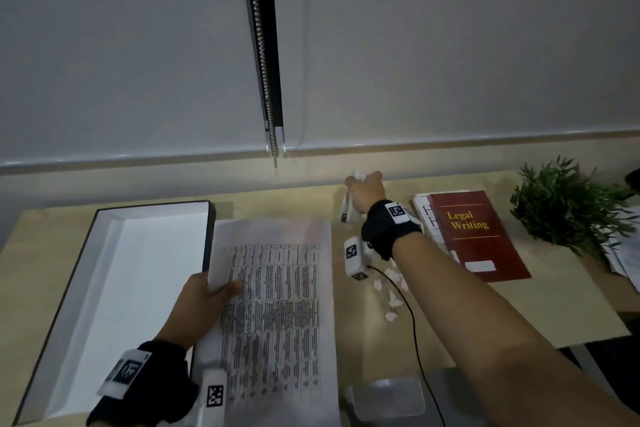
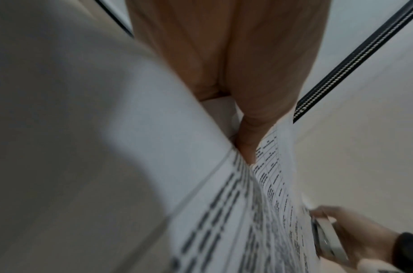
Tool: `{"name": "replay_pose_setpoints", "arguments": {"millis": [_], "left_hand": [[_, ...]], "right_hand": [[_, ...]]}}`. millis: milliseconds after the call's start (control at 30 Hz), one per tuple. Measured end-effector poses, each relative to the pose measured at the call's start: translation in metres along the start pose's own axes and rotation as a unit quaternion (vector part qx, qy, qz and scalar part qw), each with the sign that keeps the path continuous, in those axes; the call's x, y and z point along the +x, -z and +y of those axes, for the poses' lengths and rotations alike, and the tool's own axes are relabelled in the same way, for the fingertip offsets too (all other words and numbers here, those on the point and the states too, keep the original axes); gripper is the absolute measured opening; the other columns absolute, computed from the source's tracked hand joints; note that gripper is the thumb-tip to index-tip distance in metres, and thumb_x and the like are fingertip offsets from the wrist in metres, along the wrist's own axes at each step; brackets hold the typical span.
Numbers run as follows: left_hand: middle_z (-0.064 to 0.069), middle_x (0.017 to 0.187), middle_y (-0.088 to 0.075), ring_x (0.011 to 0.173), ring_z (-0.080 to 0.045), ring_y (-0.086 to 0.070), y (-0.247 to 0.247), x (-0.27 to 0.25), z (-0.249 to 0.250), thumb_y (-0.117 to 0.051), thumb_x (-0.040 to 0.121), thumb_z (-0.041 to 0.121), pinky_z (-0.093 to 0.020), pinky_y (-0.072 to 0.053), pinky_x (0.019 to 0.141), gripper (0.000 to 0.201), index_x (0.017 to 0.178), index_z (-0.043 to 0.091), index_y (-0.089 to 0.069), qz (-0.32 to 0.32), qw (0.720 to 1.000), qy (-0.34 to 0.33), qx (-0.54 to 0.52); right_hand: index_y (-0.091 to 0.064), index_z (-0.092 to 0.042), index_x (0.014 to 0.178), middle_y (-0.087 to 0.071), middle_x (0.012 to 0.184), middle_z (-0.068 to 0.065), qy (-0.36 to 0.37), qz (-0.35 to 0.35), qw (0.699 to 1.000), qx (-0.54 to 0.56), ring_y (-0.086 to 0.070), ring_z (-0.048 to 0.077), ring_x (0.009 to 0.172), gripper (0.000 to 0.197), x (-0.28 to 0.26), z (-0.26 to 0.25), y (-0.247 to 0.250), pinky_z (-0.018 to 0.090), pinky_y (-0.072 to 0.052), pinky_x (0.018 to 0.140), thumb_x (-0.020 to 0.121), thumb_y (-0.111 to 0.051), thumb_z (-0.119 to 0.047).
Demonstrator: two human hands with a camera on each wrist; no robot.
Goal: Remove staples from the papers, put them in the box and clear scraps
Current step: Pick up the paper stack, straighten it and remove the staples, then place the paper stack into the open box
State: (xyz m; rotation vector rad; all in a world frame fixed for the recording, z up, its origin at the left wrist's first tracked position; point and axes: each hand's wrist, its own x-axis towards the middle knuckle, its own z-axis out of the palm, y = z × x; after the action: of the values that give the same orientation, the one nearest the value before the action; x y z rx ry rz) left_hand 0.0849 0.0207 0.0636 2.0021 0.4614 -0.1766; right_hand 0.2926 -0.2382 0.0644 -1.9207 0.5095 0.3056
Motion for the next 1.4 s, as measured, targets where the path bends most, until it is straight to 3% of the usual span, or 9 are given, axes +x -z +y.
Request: {"name": "replay_pose_setpoints", "arguments": {"millis": [133,333,500,633,766,966,1133,1266,1400], "left_hand": [[0.002,0.059,-0.068,0.052,-0.007,-0.065,0.004,-0.002,-0.017,-0.065,0.087,0.012,-0.022,-0.05,0.05,0.022,0.065,0.017,-0.066,0.02,0.999,0.035,-0.014],[-0.011,0.061,-0.06,0.055,-0.021,-0.054,0.011,-0.006,-0.03,-0.065,0.087,0.021,-0.029,-0.043,0.054,0.025,0.073,0.0,-0.065,0.03,0.998,0.064,0.0],[0.007,0.044,-0.049,0.041,-0.008,-0.043,0.017,-0.009,-0.021,-0.064,0.088,0.022,-0.015,-0.036,0.042,0.024,0.066,0.012,-0.061,0.029,0.998,0.062,-0.011],[0.01,0.034,-0.046,0.031,0.0,-0.036,0.039,-0.015,-0.008,-0.061,0.089,0.019,-0.01,-0.031,0.037,0.021,0.071,0.009,-0.059,0.04,0.998,0.038,-0.04],[0.01,0.041,-0.042,0.034,-0.005,-0.033,0.076,-0.014,-0.012,-0.062,0.089,0.026,-0.018,-0.03,0.041,0.025,0.089,0.001,-0.064,0.063,0.995,0.034,-0.069],[0.009,0.108,-0.069,0.09,0.004,-0.067,0.15,-0.008,-0.037,-0.063,0.088,0.027,-0.01,-0.05,0.071,0.041,0.128,0.021,-0.052,0.101,0.988,-0.005,-0.12],[0.002,0.102,-0.065,0.089,-0.014,-0.066,0.197,-0.011,-0.093,-0.059,0.085,-0.007,-0.024,-0.053,0.07,0.082,0.143,0.035,-0.019,0.083,0.992,0.024,-0.094],[-0.009,0.106,-0.061,0.082,-0.02,-0.059,0.206,0.001,-0.131,-0.049,0.081,-0.011,-0.023,-0.046,0.068,0.062,0.131,0.026,-0.045,0.093,0.994,-0.004,0.056],[-0.01,0.085,-0.061,0.055,-0.02,-0.053,0.191,0.02,-0.16,-0.041,0.083,-0.01,-0.021,-0.04,0.045,0.049,0.121,0.017,-0.056,0.085,0.989,0.04,0.118]], "right_hand": [[-0.018,0.002,0.147,-0.037,0.148,0.024,-0.014,0.024,0.98,-0.195,-0.047,0.04,0.127,0.067,0.057,0.046,0.003,0.042,-0.043,0.1,0.095,-0.048,-0.028],[-0.05,0.002,0.121,-0.053,0.127,0.025,-0.005,0.028,0.92,-0.39,-0.054,0.039,0.112,0.042,0.109,0.109,0.003,0.046,-0.048,0.094,0.092,-0.048,-0.028],[-0.031,-0.006,0.141,-0.033,0.145,0.022,0.074,0.09,0.898,-0.424,-0.033,0.039,0.133,0.067,0.054,0.082,-0.011,0.053,-0.03,0.107,0.091,-0.051,-0.045],[-0.056,-0.003,0.114,-0.062,0.107,0.014,0.156,-0.174,0.968,-0.087,-0.059,0.015,0.098,0.073,-0.051,0.064,-0.036,0.021,-0.048,0.082,0.082,-0.044,-0.067],[-0.061,-0.011,0.109,-0.073,0.087,-0.011,0.038,-0.389,0.917,0.073,-0.067,0.006,0.082,0.027,-0.146,0.066,-0.053,0.014,-0.052,0.068,0.095,-0.052,-0.031],[-0.066,-0.021,0.097,-0.072,0.102,0.003,0.088,-0.31,0.941,0.099,-0.068,0.024,0.1,0.025,-0.185,0.053,-0.135,0.038,-0.053,0.092,0.088,-0.061,0.002],[-0.063,-0.013,0.11,-0.069,0.106,0.003,0.089,-0.256,0.961,0.062,-0.065,0.019,0.098,0.024,-0.2,0.026,-0.216,0.029,-0.052,0.086,0.091,-0.056,0.0],[-0.054,-0.003,0.123,-0.062,0.122,0.01,0.082,-0.214,0.973,-0.041,-0.06,0.027,0.113,0.035,-0.203,0.034,-0.27,0.033,-0.05,0.093,0.088,-0.055,-0.001],[-0.042,0.0,0.129,-0.055,0.127,0.015,0.055,-0.166,0.972,-0.157,-0.058,0.032,0.111,0.045,-0.204,0.049,-0.299,0.031,-0.05,0.084,0.086,-0.055,0.006]]}}
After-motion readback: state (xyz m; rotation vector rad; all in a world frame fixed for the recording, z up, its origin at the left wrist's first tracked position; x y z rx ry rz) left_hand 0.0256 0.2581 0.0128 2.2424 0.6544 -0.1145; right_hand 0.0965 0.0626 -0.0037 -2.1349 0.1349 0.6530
